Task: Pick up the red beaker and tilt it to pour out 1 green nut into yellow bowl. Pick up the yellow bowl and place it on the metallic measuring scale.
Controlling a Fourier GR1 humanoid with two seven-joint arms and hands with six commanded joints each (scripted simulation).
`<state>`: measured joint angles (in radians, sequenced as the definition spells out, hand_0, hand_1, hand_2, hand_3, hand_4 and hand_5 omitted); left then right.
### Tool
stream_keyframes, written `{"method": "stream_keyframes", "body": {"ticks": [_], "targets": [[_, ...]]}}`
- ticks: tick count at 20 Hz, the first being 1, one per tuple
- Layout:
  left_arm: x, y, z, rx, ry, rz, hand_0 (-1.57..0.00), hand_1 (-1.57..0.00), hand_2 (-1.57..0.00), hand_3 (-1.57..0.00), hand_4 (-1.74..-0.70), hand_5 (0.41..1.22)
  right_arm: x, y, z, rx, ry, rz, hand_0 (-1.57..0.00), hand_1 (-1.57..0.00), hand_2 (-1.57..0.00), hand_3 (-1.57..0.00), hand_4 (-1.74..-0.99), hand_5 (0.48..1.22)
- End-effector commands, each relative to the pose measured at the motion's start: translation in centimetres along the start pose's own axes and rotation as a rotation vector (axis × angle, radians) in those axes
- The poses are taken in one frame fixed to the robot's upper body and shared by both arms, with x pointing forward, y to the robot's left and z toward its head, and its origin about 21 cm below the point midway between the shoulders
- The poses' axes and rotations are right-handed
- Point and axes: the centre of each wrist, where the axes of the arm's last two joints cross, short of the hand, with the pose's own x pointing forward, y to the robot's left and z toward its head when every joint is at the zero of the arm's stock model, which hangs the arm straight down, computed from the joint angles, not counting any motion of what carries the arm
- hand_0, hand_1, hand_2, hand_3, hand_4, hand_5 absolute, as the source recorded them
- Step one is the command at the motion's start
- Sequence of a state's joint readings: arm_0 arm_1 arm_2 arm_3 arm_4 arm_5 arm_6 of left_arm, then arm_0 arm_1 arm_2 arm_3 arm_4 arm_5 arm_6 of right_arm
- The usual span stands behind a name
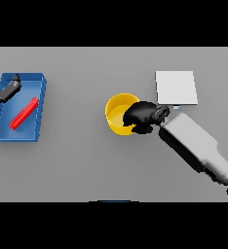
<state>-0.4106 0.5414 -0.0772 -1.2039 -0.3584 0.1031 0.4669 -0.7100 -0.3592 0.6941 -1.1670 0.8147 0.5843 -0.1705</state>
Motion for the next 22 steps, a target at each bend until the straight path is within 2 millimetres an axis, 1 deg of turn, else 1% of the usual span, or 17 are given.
{"method": "stream_keyframes", "body": {"ticks": [1, 2, 3, 4, 6, 7, 10, 12, 13, 15, 16, 17, 18, 19, 20, 22], "targets": [[-0.1, -0.3, 0.3, -0.005, -0.007, 0.001, 0.0, 0.0, 0.0, 0.0, -0.73, 0.69, 0.0, -0.4, 0.4, -0.013, 0.006, -0.003, -1.55, -1.55, -1.36, -1.34, -1.731, 1.214], [0.1, 0.2, 0.1, 0.005, -0.006, 0.005, 0.0, 0.0, 0.0, 0.0, -0.73, 0.691, 0.0, -0.7, 0.6, -0.025, 0.022, -0.008, -1.55, -1.55, -1.37, -1.31, -1.733, 1.215], [0.2, 0.0, 0.3, 0.0, -0.01, 0.003, 0.0, 0.0, 0.0, 0.0, -0.73, 0.692, -0.1, -1.6, 1.1, -0.031, 0.035, 0.003, -1.55, -1.55, -1.39, -1.29, -1.735, 1.217], [0.0, 0.1, 0.2, 0.003, -0.008, 0.003, 0.0, 0.0, 0.0, 0.0, -0.74, 0.69, -0.2, -2.1, 1.7, -0.029, 0.037, 0.009, -1.56, -1.56, -1.4, -1.27, -1.736, 1.217], [0.6, 0.2, 0.3, 0.006, -0.004, 0.002, 0.0, 0.0, 0.0, 0.0, -0.73, 0.697, -0.3, -3.3, 2.9, -0.066, 0.05, 0.008, -1.56, -1.56, -1.42, -1.24, -1.738, 1.219], [0.2, 0.2, 0.2, 0.006, -0.005, 0.0, 0.0, 0.0, 0.0, 0.0, -0.74, 0.696, -0.5, -3.6, 3.5, -0.08, 0.062, 0.019, -1.56, -1.56, -1.41, -1.26, -1.738, 1.219], [0.4, 0.3, 0.0, 0.009, -0.013, 0.002, 0.0, 0.0, 0.0, 0.0, -0.74, 0.697, -1.1, -4.1, 4.0, -0.118, 0.1, 0.009, -1.57, -1.57, -1.44, -1.27, -1.74, 1.22], [-0.1, 0.5, 0.2, 0.011, -0.01, 0.007, 0.0, 0.0, 0.0, 0.0, -0.75, 0.697, -1.5, -4.2, 4.8, -0.132, 0.102, -0.004, -1.57, -1.57, -1.44, -1.38, -1.74, 1.22], [-0.1, 0.5, 0.2, 0.011, -0.005, 0.0, 0.0, 0.0, 0.0, 0.0, -0.74, 0.7, -1.7, -4.3, 5.0, -0.138, 0.126, -0.017, -1.57, -1.57, -1.47, -1.35, -1.74, 1.22], [0.2, 0.9, 0.2, 0.021, -0.007, -0.004, 0.0, 0.0, 0.0, 0.0, -0.74, 0.704, -2.6, -4.7, 6.3, -0.163, 0.162, -0.026, -1.57, -1.57, -1.48, -1.28, -1.741, 1.22], [0.1, 1.1, 0.3, 0.016, -0.012, 0.001, 0.0, 0.0, 0.0, 0.0, -0.74, 0.708, -3.4, -4.5, 6.8, -0.178, 0.175, -0.032, -1.57, -1.57, -1.49, -1.26, -1.741, 1.221], [0.5, 0.9, 0.3, 0.014, -0.007, -0.001, 0.0, 0.0, 0.0, 0.0, -0.74, 0.71, -4.1, -4.9, 7.1, -0.197, 0.211, -0.03, -1.57, -1.57, -1.5, -1.24, -1.741, 1.221], [0.3, 0.7, 0.3, 0.012, -0.006, -0.001, 0.0, 0.0, 0.0, 0.0, -0.74, 0.71, -5.0, -4.9, 7.5, -0.22, 0.238, -0.036, -1.57, -1.57, -1.52, -1.23, -1.741, 1.221], [0.5, 1.0, 0.3, 0.015, -0.001, 0.0, 0.0, 0.0, 0.0, 0.0, -0.74, 0.708, -5.7, -4.9, 7.6, -0.23, 0.267, -0.046, -1.57, -1.57, -1.53, -1.22, -1.741, 1.221], [0.4, 0.8, 0.5, 0.015, -0.002, 0.003, 0.0, 0.0, 0.0, 0.0, -0.74, 0.708, -6.8, -4.9, 8.2, -0.246, 0.275, -0.049, -1.57, -1.57, -1.54, -1.21, -1.741, 1.221], [0.6, 1.0, 0.7, 0.015, -0.001, 0.004, 0.0, 0.0, 0.0, 0.0, -0.74, 0.703, -8.6, -5.2, 8.9, -0.261, 0.32, -0.073, -1.57, -1.57, -1.53, -1.19, -1.741, 1.221]]}}
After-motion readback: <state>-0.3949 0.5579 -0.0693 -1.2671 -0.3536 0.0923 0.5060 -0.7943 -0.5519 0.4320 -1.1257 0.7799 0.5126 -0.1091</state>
